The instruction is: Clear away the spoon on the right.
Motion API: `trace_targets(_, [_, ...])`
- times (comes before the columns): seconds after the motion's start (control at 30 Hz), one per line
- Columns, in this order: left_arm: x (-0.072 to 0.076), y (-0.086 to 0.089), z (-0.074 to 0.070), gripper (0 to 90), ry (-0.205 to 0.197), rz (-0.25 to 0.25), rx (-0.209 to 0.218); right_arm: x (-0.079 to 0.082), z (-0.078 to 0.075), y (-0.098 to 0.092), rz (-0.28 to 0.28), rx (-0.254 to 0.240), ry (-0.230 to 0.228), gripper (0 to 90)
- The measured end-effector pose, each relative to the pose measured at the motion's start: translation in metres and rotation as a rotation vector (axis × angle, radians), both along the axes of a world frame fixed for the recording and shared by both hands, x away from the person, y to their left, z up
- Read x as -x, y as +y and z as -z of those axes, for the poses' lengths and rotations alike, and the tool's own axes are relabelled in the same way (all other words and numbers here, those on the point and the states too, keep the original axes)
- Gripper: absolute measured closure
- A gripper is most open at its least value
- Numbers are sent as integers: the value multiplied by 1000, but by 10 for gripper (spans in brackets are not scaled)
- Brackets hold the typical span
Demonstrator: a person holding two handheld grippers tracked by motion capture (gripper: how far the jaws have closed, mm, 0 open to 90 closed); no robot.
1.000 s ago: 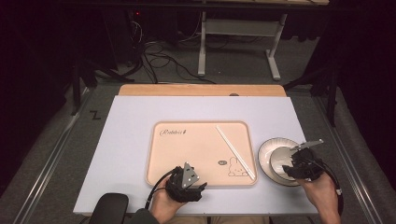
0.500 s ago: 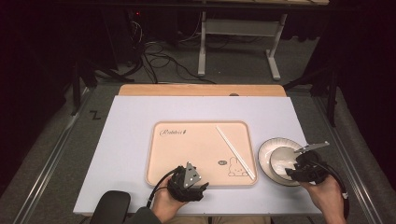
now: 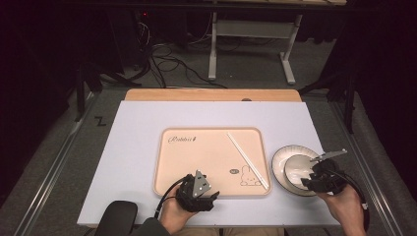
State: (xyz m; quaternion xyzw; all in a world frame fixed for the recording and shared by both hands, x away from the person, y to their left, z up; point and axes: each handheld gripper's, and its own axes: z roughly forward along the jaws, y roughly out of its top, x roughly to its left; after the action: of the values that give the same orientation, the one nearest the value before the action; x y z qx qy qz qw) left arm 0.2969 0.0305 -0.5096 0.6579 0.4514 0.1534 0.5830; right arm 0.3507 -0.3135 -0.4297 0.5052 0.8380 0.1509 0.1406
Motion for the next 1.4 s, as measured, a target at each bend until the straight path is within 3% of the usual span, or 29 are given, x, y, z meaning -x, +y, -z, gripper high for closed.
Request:
trace_targets(0.27, [0,-1,0,325,-1,0,6,-2,5,1,-7,35,-16,685])
trace_targets(0.57, [0,0,0,326,-4,4,-2,-2,3,-4,2,9,-41,746])
trace_targets(0.7, [0,0,0,326,-5,4,-2,-2,2,-4,-1,9,-47,833])
trace_targets(1.2, [1,1,-1,326,-10,2,4,0,0,-5,16,20,-64,843])
trace_targets(1.4, [0,0,-1,326,-11,2,6,5,-10,-7,17,-5,-106,844])
